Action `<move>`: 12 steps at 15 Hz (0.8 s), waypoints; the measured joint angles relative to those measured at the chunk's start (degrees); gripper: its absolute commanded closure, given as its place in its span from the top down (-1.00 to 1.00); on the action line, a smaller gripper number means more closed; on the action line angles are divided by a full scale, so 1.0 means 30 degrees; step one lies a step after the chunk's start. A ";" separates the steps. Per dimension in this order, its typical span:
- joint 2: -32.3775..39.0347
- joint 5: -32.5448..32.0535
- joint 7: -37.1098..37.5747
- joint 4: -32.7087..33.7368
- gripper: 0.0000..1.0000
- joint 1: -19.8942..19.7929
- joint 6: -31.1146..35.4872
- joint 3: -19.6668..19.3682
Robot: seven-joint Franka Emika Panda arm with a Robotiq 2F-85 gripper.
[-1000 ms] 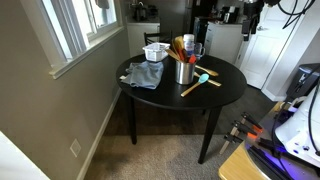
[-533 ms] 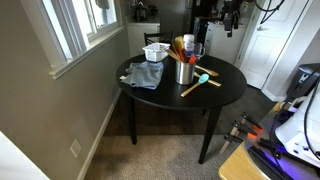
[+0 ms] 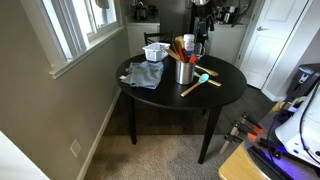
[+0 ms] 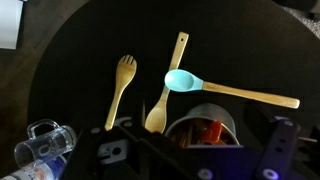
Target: Put the wooden spoon on the table
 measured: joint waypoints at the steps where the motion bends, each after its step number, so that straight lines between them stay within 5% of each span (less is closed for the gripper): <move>1: 0.0401 -0.0142 0.0107 0.0360 1.00 0.0252 -0.0226 0.0136; 12: 0.3167 -0.1269 0.0174 0.3045 1.00 0.2050 -0.2002 0.0770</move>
